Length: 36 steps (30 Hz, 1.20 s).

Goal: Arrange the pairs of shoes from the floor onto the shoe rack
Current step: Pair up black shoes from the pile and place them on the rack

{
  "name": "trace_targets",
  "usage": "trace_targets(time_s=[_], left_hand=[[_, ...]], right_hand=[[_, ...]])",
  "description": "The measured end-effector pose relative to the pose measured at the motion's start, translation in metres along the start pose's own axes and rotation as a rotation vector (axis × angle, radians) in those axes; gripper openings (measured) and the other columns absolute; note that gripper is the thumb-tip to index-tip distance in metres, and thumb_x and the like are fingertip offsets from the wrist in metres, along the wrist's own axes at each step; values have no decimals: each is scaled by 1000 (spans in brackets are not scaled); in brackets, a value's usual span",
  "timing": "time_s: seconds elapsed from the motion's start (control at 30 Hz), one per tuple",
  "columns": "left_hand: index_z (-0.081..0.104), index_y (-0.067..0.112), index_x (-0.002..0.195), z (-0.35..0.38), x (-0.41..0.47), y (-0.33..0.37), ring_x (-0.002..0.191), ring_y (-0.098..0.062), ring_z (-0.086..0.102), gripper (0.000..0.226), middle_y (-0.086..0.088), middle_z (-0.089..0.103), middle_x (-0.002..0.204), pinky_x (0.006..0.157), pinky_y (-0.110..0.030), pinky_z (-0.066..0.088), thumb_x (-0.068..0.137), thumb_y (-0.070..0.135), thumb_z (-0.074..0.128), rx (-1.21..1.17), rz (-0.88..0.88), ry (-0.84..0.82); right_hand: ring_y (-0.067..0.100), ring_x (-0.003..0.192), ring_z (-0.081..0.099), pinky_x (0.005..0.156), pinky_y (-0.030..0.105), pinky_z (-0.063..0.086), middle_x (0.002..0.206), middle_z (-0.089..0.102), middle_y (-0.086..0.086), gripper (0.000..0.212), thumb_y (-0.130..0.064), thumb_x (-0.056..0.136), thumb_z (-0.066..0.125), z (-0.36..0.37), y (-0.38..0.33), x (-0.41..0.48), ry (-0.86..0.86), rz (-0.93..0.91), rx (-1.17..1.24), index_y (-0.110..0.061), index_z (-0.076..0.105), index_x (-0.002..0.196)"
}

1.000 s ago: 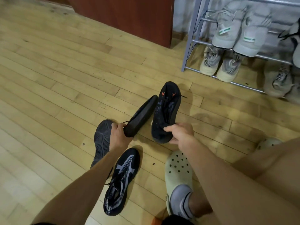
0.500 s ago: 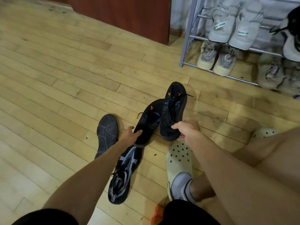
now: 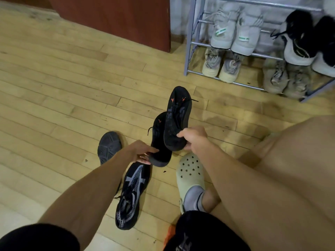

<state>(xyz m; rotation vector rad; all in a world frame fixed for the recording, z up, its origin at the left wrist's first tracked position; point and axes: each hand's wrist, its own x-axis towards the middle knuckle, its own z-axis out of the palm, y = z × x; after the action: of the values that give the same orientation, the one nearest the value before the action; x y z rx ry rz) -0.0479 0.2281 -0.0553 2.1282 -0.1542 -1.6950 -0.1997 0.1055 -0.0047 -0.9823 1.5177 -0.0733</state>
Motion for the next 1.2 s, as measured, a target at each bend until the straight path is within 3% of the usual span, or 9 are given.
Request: trace_targets(time_s=[0.1,0.2,0.27,0.5,0.6,0.67,0.83,1.03,1.2], left_hand=[[59,-4,96,8,-20,8,76,-26,64,23,-15,64,94,61,-34,60,81,8,72,-152,47,31],[58,-6,106,0,-39,11,81,-30,65,34,-19,65,102,69,-38,59,79,7,74,-259,120,98],[58,-6,110,-13,-56,14,80,-28,65,37,-18,65,102,66,-37,58,79,6,74,-307,185,152],[58,-2,112,-46,-121,52,96,-32,65,35,-17,67,107,86,-46,56,80,5,73,-359,416,284],[62,0,95,-44,-148,82,82,-27,64,17,-16,65,100,80,-43,57,82,7,71,-359,485,282],[62,-2,94,-39,-161,103,82,-28,64,19,-16,65,101,72,-39,57,82,8,71,-362,535,267],[64,-7,108,-12,-181,165,81,-26,65,32,-14,69,104,75,-41,57,81,7,72,-326,622,217],[62,-5,108,28,-182,250,76,-27,65,34,-16,68,104,57,-37,54,78,5,75,-326,628,92],[60,-3,98,52,-164,319,72,-27,62,22,-15,66,95,59,-38,54,80,3,72,-298,619,59]], right_hand=[[34,94,69,68,37,59,107,70,16,38,0,73,75,4,-8,-17,-15,-34,23,-3,66,109],[32,100,66,48,27,52,108,67,13,37,3,76,72,7,-20,-33,-53,-66,102,-3,63,111],[32,101,66,38,22,49,112,67,14,37,3,77,71,10,-30,-42,-81,-92,164,-4,60,113],[30,96,68,61,33,58,109,71,13,14,-4,78,72,3,-85,-85,-99,-316,109,-10,64,88],[31,96,68,76,43,60,106,70,13,15,-4,76,74,-27,-110,-102,-24,-417,108,-11,62,83],[33,98,68,79,47,60,108,69,13,15,-3,76,74,-52,-124,-111,14,-461,125,-10,62,82],[36,90,70,64,42,62,107,70,17,19,-5,77,74,-119,-157,-119,105,-484,172,-3,64,93],[40,82,70,38,37,56,99,67,24,21,3,84,68,-186,-184,-111,153,-452,265,9,60,102],[31,65,66,36,29,51,96,69,21,11,2,80,71,-229,-207,-64,273,-447,242,-3,62,75]])
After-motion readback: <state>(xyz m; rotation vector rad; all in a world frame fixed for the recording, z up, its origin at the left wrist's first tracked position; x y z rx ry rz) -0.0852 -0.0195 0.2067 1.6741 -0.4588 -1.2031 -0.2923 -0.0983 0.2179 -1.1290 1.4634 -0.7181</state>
